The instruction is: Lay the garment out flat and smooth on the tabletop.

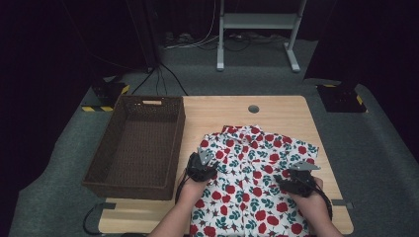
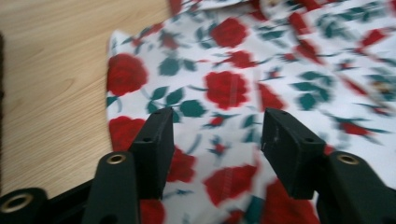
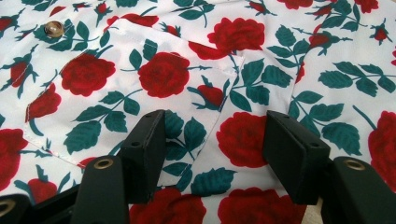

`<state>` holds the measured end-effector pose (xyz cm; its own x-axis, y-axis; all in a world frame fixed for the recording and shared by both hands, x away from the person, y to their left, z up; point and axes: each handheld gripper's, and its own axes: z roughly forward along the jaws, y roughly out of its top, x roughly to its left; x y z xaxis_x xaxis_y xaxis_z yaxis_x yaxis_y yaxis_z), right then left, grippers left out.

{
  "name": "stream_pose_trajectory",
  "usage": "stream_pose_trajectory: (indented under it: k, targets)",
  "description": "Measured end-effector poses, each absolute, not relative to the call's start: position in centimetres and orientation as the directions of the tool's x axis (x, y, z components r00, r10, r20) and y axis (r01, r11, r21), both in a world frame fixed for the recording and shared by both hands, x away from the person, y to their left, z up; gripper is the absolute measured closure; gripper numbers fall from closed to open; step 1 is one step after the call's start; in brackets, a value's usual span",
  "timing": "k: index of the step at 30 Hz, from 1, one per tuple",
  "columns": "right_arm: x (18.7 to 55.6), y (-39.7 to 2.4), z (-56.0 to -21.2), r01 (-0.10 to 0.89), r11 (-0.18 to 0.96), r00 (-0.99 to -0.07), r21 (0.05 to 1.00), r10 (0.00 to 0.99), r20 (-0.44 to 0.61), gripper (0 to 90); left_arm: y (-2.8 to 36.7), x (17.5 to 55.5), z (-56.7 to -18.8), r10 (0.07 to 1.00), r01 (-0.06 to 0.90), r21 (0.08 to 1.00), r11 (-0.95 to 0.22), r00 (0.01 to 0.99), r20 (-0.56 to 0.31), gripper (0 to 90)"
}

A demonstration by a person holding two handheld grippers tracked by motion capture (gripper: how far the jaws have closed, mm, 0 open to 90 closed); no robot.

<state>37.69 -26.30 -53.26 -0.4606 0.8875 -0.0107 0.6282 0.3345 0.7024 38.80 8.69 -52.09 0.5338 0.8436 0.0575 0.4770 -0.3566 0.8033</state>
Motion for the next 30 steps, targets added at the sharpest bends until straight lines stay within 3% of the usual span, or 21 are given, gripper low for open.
stream_pose_trajectory:
  k: [6, 14, 20, 24, 30]
  targets:
    - [37.6, -26.3, -53.3, 0.627, 0.327, -0.453, 0.707, 0.891, -0.011, 39.7, 9.4, 36.8, -51.3, 0.816, 0.441, 0.819, -0.367, 0.575, 0.056, 37.3]
    - [37.3, -26.3, -53.5, 0.617, 0.318, -0.447, 0.720, 0.894, -0.011, 39.8, 10.5, 35.6, -53.7, 0.825, 0.487, 0.808, -0.331, 0.565, -0.003, 35.2]
    - [37.4, -26.2, -53.4, 0.628, 0.306, -0.434, 0.716, 0.901, -0.004, 39.7, 9.9, 35.7, -54.2, 0.790, 0.502, 0.761, -0.411, 0.613, 0.023, 34.5]
    - [37.3, -26.1, -53.2, 0.637, 0.301, -0.423, 0.709, 0.906, -0.005, 39.1, 9.6, 35.5, -54.2, 0.774, 0.475, 0.762, -0.441, 0.632, 0.054, 29.6]
    - [37.1, -26.9, -52.0, 0.640, 0.273, -0.375, 0.718, 0.927, -0.019, 38.6, 9.8, 35.9, -54.3, 0.761, 0.499, 0.752, -0.430, 0.649, 0.004, 20.4]
